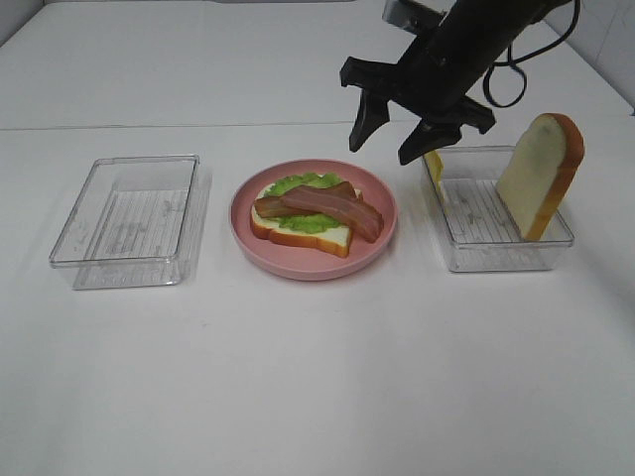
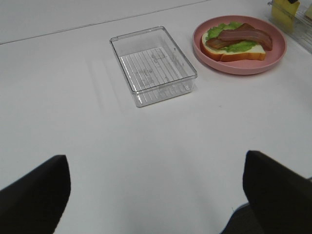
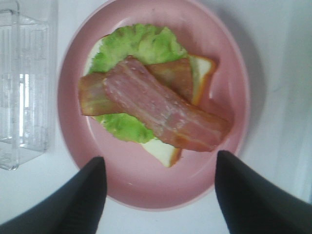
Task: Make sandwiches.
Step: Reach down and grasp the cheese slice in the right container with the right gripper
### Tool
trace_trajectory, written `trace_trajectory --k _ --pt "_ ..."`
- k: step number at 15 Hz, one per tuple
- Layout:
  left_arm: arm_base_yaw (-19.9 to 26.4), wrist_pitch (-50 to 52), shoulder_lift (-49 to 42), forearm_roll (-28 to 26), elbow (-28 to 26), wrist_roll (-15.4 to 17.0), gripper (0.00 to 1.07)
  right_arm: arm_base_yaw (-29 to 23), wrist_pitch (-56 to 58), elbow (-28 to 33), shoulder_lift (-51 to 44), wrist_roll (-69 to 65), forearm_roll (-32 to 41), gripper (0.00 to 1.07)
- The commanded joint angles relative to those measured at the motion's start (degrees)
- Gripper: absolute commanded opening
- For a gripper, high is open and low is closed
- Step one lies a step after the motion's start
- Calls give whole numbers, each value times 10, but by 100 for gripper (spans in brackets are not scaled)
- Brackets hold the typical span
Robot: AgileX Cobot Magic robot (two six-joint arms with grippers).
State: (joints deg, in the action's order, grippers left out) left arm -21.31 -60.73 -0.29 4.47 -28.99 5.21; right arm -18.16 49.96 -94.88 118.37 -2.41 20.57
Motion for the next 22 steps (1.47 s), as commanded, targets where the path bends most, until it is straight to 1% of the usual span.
trace_trajectory --k 1,3,5,6,10,11,14,15,16,17,21,22 --pt "2 6 -12 2 3 -1 90 14 59 -45 -7 -41 -83 62" --pt "2 6 -12 2 3 -1 90 22 78 -88 -4 -42 -118 62" --pt "2 6 -12 2 3 -1 90 34 81 -119 9 -42 -135 61" --pt "2 6 -12 2 3 -1 90 41 93 -149 42 -42 -139 61" --pt "1 6 -12 2 3 -1 90 60 101 -201 116 -36 -139 60" --pt "1 6 -12 2 3 -1 90 60 101 -201 116 -36 -139 60" --pt "1 6 -12 2 3 -1 90 60 99 -206 155 -36 -152 59" --pt "1 6 -12 2 3 -1 90 60 99 -206 163 -36 -159 57" --pt "1 6 -12 2 3 -1 90 60 99 -206 169 -36 -159 53" --pt "1 6 -12 2 3 -1 90 60 98 -206 170 -36 -162 46" --pt "1 6 -12 2 3 -1 90 60 101 -213 168 -36 -162 4" --pt "1 6 -12 2 3 -1 90 60 103 -216 168 -36 -162 0"
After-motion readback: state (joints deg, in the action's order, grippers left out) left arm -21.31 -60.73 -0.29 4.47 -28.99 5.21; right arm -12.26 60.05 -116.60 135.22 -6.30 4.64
